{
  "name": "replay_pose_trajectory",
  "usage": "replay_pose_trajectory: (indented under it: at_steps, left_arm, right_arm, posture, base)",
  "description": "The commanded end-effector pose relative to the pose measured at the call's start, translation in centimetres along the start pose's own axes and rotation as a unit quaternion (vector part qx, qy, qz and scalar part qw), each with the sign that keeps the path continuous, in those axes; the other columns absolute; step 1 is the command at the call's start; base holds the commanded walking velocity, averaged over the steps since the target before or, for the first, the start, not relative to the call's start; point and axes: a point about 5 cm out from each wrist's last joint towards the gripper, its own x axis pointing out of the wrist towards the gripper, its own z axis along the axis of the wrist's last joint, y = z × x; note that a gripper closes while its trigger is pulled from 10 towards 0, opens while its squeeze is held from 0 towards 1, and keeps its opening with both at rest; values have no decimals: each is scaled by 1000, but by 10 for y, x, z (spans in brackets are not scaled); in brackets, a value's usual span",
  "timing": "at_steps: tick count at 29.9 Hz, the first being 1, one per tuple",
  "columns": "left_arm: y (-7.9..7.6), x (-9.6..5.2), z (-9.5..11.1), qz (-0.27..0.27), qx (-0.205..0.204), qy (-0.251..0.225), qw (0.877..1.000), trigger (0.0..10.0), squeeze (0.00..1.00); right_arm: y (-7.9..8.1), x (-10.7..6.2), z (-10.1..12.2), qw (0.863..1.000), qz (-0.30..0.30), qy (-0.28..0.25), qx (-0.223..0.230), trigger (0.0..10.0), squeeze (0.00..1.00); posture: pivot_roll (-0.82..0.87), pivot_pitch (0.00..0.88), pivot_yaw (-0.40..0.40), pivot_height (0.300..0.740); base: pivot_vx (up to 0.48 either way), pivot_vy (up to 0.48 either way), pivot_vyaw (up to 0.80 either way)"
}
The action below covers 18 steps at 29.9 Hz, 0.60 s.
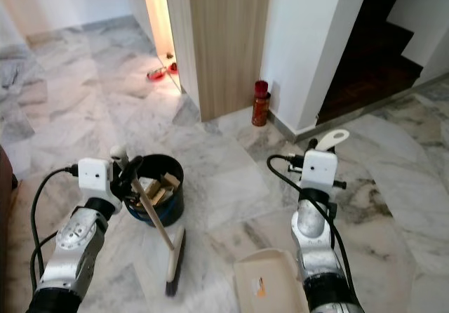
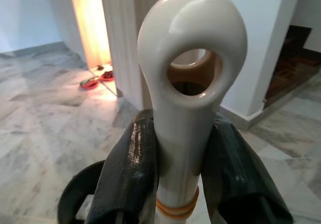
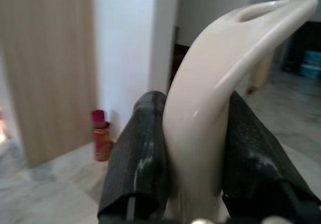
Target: Sweep floor
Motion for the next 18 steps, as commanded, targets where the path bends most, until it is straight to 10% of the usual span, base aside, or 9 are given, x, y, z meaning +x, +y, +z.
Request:
replay_pose_trajectory:
  at_steps: [1,18]
  left_arm:
    - [1,3,8,-3,4,-19,1000,10000,0]
    - [0,3,8,-4,3,-21,1000,10000,0]
  right_arm:
    - [1,4,9,1000,-3,-17,4,10000,0]
    - [1,4,8,1000,-3,-15,4,10000,0]
  posture:
    - [-145,0,46,740]
    - [-139,0,47,740]
  base:
    - [0,0,-800]
    - [0,0,-800]
